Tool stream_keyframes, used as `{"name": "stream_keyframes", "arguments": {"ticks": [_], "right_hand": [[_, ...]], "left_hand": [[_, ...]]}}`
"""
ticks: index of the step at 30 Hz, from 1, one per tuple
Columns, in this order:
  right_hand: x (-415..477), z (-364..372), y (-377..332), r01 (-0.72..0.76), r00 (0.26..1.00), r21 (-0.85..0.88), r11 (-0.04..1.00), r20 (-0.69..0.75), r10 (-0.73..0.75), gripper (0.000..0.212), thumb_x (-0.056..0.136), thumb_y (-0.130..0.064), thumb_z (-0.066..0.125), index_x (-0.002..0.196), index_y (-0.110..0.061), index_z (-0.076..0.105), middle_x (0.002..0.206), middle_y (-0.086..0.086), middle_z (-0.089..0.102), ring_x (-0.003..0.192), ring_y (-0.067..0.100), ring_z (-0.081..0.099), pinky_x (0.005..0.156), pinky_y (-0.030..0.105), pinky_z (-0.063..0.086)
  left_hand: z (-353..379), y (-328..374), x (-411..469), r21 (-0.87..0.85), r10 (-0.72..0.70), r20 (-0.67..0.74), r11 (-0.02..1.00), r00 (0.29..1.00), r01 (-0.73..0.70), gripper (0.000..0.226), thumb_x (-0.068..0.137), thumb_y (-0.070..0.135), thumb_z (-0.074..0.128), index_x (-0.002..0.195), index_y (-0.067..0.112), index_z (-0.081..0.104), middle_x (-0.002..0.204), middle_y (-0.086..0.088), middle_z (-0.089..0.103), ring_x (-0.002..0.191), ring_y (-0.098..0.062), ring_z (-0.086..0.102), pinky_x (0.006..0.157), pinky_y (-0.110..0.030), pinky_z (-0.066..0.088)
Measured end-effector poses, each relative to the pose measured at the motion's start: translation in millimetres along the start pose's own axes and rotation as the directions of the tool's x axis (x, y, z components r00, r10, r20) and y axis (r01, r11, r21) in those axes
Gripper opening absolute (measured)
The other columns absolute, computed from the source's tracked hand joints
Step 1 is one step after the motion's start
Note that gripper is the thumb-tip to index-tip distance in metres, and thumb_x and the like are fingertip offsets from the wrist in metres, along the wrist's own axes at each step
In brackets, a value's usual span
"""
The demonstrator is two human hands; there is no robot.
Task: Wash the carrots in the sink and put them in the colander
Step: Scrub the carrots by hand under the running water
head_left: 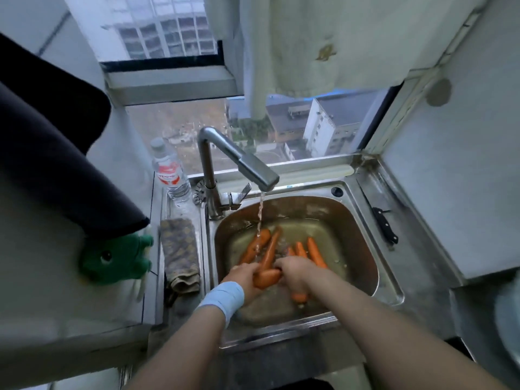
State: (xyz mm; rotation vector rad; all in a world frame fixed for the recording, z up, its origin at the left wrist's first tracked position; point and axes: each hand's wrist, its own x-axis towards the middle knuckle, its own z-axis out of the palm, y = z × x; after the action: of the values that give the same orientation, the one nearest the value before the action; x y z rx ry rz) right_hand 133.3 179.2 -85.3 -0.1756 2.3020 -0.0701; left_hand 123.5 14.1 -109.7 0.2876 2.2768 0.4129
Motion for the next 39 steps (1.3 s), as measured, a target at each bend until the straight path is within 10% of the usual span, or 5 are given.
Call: {"name": "stream_keyframes", "arguments": {"ticks": [12, 19, 24, 35, 39], "right_hand": [[-45, -47, 1, -0.057, 0.874, 0.418, 0.907, -0.419, 0.248, 0.082, 0.100, -0.041, 0.058, 0.163, -0.016, 0.013, 0.170, 0.013, 0.011, 0.157, 0.033, 0.006, 0.127, 0.046, 0.009], [-34, -67, -47, -0.035, 0.969, 0.999, -0.004, 0.035, 0.244, 0.041, 0.099, -0.041, 0.058, 0.120, -0.006, 0.066, 0.092, 0.013, 0.068, 0.076, 0.028, 0.064, 0.069, 0.033, 0.051], [-20, -82, -62, -0.085, 0.967, 0.979, -0.186, 0.126, 0.221, 0.026, 0.092, -0.040, 0.068, 0.097, -0.015, 0.070, 0.088, 0.010, 0.067, 0.063, 0.019, 0.055, 0.052, 0.027, 0.046], [-16, -99, -50, -0.127, 0.944, 0.944, -0.306, 0.210, 0.255, 0.043, 0.096, -0.034, 0.044, 0.091, -0.004, 0.075, 0.092, 0.017, 0.075, 0.085, 0.032, 0.070, 0.084, 0.041, 0.057], [-24, -104, -52, -0.039, 0.973, 0.959, -0.281, 0.100, 0.206, 0.034, 0.080, -0.029, 0.049, 0.088, -0.008, 0.075, 0.100, 0.017, 0.071, 0.097, 0.033, 0.066, 0.101, 0.043, 0.050]], "left_hand": [[-71, 28, -47, -0.448, -0.120, 0.007, 0.887, 0.993, 0.111, 0.047, 0.096, 0.045, 0.059, 0.133, 0.018, 0.055, 0.113, -0.007, 0.062, 0.107, -0.028, 0.062, 0.101, -0.044, 0.052], [-96, 37, -57, -0.955, -0.133, 0.188, 0.205, 0.973, 0.212, 0.028, 0.099, 0.022, 0.056, 0.086, 0.002, 0.070, 0.088, -0.021, 0.068, 0.080, -0.032, 0.067, 0.078, -0.039, 0.060], [-101, 35, -42, -0.974, -0.145, 0.137, 0.162, 0.980, 0.160, 0.021, 0.100, 0.024, 0.052, 0.090, 0.008, 0.061, 0.072, -0.013, 0.059, 0.059, -0.023, 0.058, 0.043, -0.026, 0.048], [-123, 57, -41, -0.907, -0.037, 0.186, 0.378, 0.982, 0.186, 0.054, 0.100, 0.052, 0.046, 0.109, 0.004, 0.069, 0.100, -0.021, 0.075, 0.099, -0.034, 0.071, 0.085, -0.041, 0.060], [-128, 52, -42, -0.896, -0.060, 0.198, 0.393, 0.978, 0.205, 0.049, 0.098, 0.058, 0.045, 0.074, 0.017, 0.053, 0.061, -0.005, 0.050, 0.046, -0.016, 0.047, 0.043, -0.017, 0.033]]}}
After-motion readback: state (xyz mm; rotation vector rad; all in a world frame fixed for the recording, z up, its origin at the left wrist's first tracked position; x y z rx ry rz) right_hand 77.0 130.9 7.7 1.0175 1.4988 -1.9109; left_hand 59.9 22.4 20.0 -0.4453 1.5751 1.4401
